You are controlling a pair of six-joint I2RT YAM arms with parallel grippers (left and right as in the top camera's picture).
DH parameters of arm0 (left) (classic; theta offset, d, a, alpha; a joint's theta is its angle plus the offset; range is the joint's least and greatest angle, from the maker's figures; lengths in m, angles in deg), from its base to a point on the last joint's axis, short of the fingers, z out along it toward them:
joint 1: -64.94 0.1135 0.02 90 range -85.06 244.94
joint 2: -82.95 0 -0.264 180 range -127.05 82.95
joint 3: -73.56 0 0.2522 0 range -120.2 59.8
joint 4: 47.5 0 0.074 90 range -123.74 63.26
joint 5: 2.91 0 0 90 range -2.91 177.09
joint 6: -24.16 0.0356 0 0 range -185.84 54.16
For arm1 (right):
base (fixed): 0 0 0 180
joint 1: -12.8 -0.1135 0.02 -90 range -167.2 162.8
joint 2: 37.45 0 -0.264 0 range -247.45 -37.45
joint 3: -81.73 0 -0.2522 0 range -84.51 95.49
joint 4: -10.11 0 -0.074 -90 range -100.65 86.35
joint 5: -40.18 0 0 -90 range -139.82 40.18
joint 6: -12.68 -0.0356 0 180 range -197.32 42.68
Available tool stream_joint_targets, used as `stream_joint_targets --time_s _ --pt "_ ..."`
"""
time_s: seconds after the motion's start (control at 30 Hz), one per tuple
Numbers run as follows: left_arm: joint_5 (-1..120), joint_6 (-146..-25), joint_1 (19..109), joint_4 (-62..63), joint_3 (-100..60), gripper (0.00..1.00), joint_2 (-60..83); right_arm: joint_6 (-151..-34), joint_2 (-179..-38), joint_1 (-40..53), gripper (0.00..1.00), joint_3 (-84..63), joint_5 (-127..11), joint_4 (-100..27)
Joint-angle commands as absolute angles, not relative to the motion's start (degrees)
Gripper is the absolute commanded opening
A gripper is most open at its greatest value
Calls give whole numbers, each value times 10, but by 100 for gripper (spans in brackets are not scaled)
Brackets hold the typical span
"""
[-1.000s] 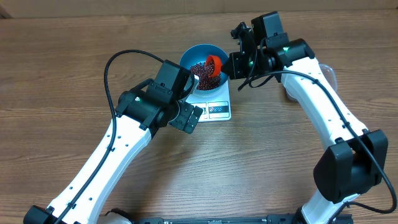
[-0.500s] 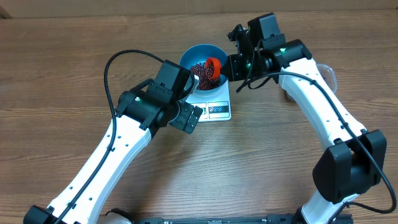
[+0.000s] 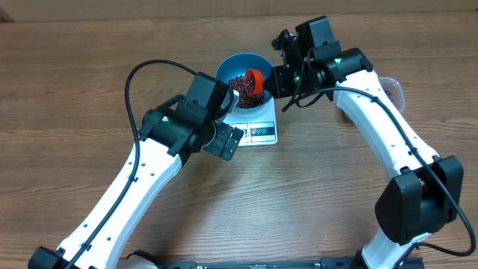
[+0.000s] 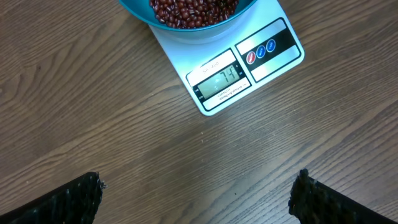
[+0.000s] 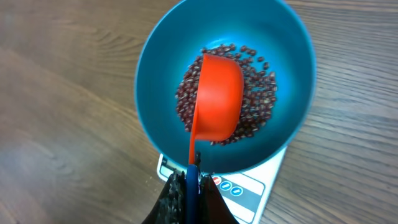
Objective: Scoop item into bowl and weigh 150g on scale
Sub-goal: 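Tilt the scoop over the teal bowl to pour beans in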
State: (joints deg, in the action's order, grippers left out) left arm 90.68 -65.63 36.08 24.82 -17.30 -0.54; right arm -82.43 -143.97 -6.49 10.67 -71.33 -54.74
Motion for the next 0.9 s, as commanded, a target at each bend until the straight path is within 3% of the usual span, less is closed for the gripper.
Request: stream_joint_targets --time_s 0.0,0.2,0.47,0.7,0.87 --pt "900 -647 361 247 -171 100 2 -872 -1429 -65 4 127 -679 -543" --pt "900 -647 361 247 -171 100 2 -768 -1429 -68 4 127 -754 -555" --pt "900 -647 361 247 -171 100 2 -868 -1429 -67 3 127 -674 -545" --pt "900 -647 361 247 -171 100 2 -788 -1429 -69 4 127 -735 -555" --pt "900 -647 361 247 -171 100 2 -832 -1429 -70 4 127 -693 -550"
